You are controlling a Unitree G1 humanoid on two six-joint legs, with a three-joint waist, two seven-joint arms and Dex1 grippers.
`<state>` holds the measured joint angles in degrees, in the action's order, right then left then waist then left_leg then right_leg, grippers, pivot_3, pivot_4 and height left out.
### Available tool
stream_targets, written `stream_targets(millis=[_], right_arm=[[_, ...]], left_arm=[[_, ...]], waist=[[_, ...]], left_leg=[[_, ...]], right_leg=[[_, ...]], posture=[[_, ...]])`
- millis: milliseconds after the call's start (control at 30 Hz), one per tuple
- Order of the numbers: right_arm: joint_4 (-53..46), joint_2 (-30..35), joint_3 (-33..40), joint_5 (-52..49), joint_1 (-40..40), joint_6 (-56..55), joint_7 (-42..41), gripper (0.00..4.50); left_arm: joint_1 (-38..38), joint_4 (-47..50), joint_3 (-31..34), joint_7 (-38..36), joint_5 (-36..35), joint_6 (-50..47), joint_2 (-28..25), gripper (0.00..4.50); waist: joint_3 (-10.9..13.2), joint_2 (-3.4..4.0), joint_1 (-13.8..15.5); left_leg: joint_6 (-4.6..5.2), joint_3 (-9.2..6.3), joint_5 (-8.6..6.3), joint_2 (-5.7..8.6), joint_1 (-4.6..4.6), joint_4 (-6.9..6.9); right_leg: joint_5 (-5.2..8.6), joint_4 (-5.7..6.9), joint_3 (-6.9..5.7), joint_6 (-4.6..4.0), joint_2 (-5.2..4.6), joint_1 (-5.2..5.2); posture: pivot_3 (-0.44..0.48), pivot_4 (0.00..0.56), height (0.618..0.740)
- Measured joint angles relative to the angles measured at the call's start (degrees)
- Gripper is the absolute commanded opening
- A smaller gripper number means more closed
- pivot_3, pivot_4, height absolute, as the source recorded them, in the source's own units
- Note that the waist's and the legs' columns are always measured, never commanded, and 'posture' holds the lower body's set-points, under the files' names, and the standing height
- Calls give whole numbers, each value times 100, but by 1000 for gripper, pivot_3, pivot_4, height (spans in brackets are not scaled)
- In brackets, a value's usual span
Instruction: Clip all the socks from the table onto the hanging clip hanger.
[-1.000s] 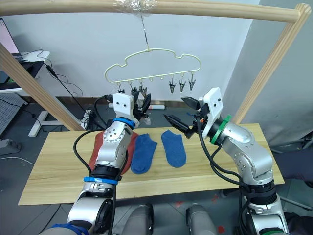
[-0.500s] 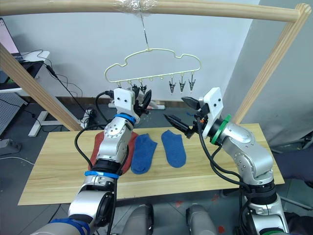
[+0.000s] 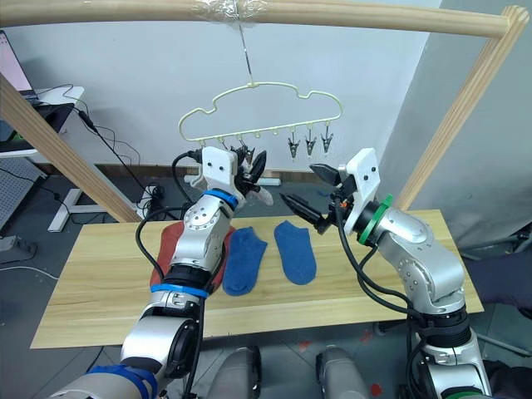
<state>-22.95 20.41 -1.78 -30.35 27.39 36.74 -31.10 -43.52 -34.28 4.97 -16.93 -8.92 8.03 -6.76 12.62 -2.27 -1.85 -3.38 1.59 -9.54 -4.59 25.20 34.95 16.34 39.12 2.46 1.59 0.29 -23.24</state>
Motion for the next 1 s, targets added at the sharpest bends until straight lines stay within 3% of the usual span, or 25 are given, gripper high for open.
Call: stream_targets(millis=[500,600,800,1000], right_arm=[[-3,8,0,0,0,0,9,4500],[-3,8,0,0,0,0,9,4500],[-3,3,0,0,0,0,10,4500],[-3,-5,-1,0,-1,0,12,4500]], left_arm=[[-14,-11,5,2,0,5,2,2374],[-31,-12,11,2,-1,5,4,1856],[-50,-12,107,6,-24,5,24,303],[-51,-11,122,6,-24,4,27,278]], waist=[[0,0,0],[0,0,0],[0,0,0],[0,0,1]], left_leg=[[0,0,0,0,0,0],[0,0,0,0,0,0],[0,0,0,0,0,0],[0,0,0,0,0,0]], right_leg=[[0,0,0,0,0,0],[0,0,0,0,0,0],[0,0,0,0,0,0],[0,0,0,0,0,0]], posture=[[-74,191,740],[-74,191,740],[-74,191,740],[-73,194,740]])
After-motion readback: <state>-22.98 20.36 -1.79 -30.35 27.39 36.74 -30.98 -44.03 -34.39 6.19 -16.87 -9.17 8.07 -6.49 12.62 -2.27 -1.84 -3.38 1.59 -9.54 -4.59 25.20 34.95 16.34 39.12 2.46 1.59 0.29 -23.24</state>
